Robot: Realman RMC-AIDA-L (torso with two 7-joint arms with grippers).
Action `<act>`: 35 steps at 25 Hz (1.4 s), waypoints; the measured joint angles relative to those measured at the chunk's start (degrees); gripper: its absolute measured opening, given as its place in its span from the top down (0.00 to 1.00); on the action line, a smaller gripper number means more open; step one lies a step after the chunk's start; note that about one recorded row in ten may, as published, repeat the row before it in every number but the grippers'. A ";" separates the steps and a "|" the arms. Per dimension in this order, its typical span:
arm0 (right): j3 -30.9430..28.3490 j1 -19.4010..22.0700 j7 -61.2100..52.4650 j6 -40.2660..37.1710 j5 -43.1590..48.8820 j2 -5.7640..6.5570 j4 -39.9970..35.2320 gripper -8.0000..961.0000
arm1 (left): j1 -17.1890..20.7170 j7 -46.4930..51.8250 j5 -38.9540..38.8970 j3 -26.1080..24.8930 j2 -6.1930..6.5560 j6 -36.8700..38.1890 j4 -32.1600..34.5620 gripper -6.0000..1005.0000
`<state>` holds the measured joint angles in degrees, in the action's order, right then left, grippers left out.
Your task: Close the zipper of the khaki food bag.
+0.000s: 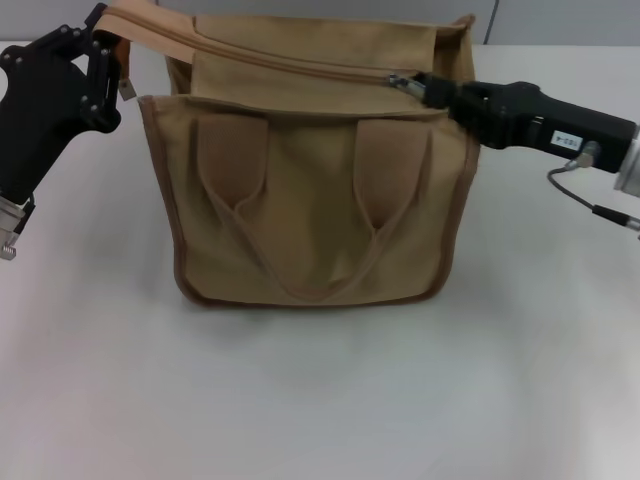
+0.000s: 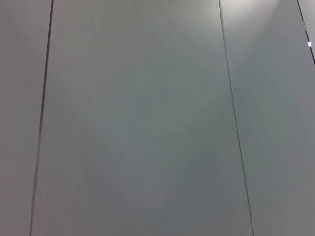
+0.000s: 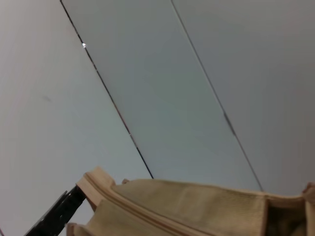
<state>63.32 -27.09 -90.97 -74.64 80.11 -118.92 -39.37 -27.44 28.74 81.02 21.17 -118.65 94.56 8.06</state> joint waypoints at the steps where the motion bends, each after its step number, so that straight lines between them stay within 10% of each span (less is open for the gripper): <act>1: -0.44 0.14 0.00 -0.21 0.20 0.06 0.03 0.99 | 0.01 0.00 0.00 0.00 0.00 -0.11 0.01 0.97; 18: -3.18 1.01 3.70 -3.28 0.70 0.06 0.77 0.96 | 0.06 0.00 0.18 -0.34 0.05 -0.48 0.04 0.97; 29: -9.25 2.29 8.75 -8.37 0.50 0.08 2.47 0.75 | 0.22 0.00 0.37 -0.17 -0.09 -0.44 -0.16 0.97; 35: -15.74 5.10 23.08 -23.80 0.90 0.90 7.67 0.46 | 0.27 0.23 0.29 -0.16 -0.03 -0.41 -0.22 0.97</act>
<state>47.59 -21.99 -67.89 -98.44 81.01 -118.02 -31.70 -27.17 28.96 81.32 21.01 -118.68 94.16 7.83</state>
